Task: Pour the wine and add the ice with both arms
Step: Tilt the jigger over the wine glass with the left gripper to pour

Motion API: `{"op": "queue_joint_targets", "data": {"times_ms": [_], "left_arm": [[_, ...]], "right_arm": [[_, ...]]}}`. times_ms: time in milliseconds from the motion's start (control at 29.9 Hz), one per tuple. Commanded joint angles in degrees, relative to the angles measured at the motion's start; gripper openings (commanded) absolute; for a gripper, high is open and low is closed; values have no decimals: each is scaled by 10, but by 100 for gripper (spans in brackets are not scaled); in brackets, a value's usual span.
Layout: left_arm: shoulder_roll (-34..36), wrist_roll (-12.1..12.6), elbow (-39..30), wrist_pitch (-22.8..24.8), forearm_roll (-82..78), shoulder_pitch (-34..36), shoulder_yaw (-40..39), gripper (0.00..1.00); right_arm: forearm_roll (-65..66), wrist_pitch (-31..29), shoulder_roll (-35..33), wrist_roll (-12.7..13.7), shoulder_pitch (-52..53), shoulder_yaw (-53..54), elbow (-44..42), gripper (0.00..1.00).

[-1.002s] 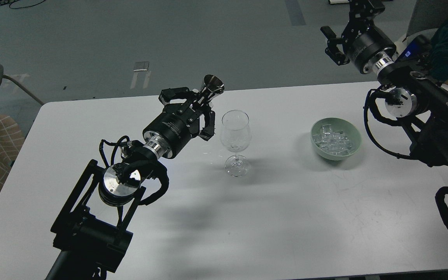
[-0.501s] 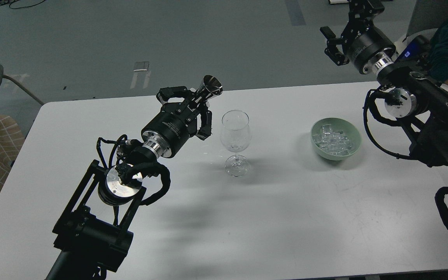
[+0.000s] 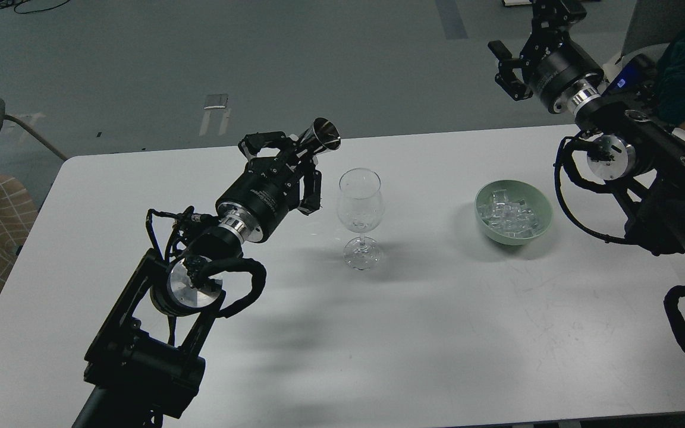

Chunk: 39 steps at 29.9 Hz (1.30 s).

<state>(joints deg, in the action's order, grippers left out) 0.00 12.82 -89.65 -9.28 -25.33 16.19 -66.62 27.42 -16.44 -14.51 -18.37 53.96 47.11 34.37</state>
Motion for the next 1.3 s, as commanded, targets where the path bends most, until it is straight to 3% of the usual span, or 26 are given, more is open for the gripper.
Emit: {"op": "queue_joint_targets", "data": {"times_ms": [0,200,1270], "left_arm": [[0,-6,1,14,-15,0,3,0],[0,-13,4,36,-46,-1,5,0],[0,-58,34,45,-139,1,33,0]], "right_arm": [[0,0,-1,0,0,0,0,100],[0,0,-1,0,0,0,1,100],[0,0,-3,0,0,0,1,100]]}}
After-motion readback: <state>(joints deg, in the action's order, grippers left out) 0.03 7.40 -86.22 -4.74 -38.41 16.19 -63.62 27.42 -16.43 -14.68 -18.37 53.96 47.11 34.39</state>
